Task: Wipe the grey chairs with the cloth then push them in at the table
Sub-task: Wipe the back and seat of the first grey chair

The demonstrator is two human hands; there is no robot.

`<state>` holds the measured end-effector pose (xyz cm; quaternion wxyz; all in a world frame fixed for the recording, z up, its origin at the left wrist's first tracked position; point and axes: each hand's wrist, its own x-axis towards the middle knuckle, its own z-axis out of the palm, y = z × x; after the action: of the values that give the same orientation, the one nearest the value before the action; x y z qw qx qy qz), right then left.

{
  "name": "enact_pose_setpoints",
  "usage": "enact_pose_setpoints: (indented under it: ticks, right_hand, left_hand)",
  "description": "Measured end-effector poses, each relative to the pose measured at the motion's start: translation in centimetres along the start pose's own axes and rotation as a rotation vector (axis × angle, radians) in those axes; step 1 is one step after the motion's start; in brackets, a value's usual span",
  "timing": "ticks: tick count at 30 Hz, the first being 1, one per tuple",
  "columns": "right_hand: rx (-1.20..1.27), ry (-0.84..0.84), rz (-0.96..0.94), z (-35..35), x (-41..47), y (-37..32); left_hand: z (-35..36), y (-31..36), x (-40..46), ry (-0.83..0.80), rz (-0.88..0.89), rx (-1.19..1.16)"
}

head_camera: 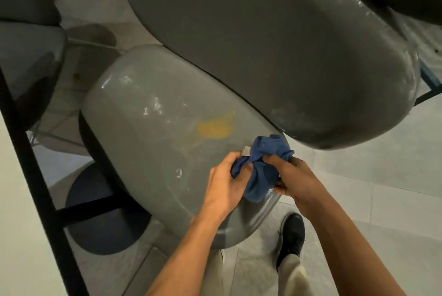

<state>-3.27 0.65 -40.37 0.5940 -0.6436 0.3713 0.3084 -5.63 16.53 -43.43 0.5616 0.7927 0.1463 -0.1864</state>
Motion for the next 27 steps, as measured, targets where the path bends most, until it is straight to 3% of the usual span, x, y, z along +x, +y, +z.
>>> enact_pose_setpoints:
  ticks: [7, 11, 13, 18, 23, 27]
  right_hand:
    - [-0.177, -0.124, 0.141, 3.3, 2.0, 3.9]
    - [-0.232, -0.09, 0.065, 3.9, 2.3, 5.0]
    - [-0.309, -0.026, 0.013, 3.6, 2.7, 5.7]
    - [-0.638, 0.159, -0.239, 2.8, 1.8, 5.8]
    - [-0.827, 0.224, -0.413, 3.8, 2.4, 6.7]
    - [-0.869, 0.25, -0.458, 4.7, 3.4, 7.3]
  left_hand:
    - [-0.6, -6.3, -2.4, 0.191, -0.112, 0.108]
    - [-0.8, -8.3, -2.9, 0.257, -0.166, 0.159]
    - [-0.8, -8.5, -3.3, 0.259, -0.166, 0.332]
    - [1.2, -9.8, -4.1, 0.226, 0.033, 0.663]
    - [4.2, -12.7, -4.4, 0.063, 0.233, 0.745]
    - [4.0, -14.6, -4.8, 0.05, 0.28, 0.805]
